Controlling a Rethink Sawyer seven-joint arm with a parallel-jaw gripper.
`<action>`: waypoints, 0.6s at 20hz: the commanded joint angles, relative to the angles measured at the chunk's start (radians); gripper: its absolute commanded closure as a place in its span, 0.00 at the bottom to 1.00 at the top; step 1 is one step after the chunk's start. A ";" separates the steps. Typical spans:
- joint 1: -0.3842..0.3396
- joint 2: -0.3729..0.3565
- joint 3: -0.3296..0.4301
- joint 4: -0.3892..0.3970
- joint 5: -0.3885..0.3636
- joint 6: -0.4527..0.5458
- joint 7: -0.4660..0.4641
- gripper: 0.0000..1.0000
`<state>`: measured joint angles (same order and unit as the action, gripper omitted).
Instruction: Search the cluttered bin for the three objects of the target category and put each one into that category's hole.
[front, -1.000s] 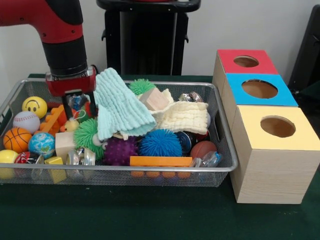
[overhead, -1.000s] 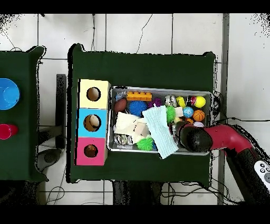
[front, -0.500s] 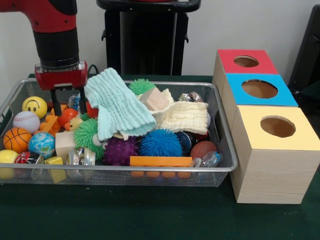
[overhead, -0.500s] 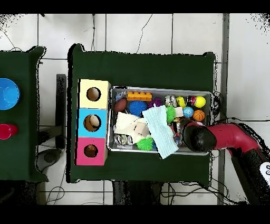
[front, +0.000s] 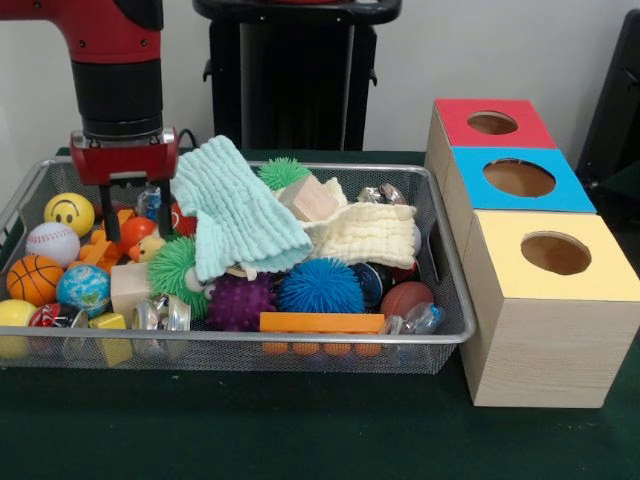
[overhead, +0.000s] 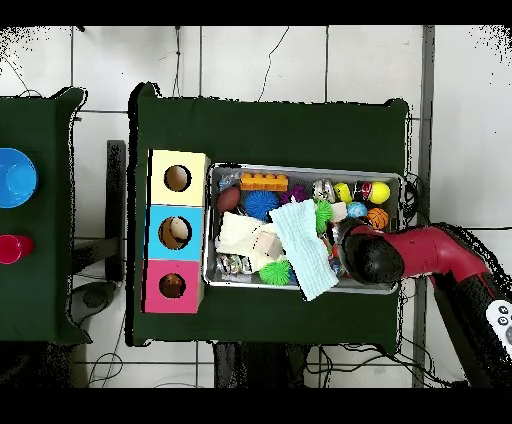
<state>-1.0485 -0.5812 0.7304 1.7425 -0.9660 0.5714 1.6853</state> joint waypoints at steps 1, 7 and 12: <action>0.026 0.028 0.006 -0.080 -0.085 -0.075 -0.160 0.00; 0.005 0.100 0.011 -0.085 -0.051 -0.058 -0.196 0.00; -0.008 0.146 0.022 -0.108 -0.044 -0.048 -0.234 0.00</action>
<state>-1.0386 -0.5285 0.7304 1.7200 -0.9834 0.5241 1.6853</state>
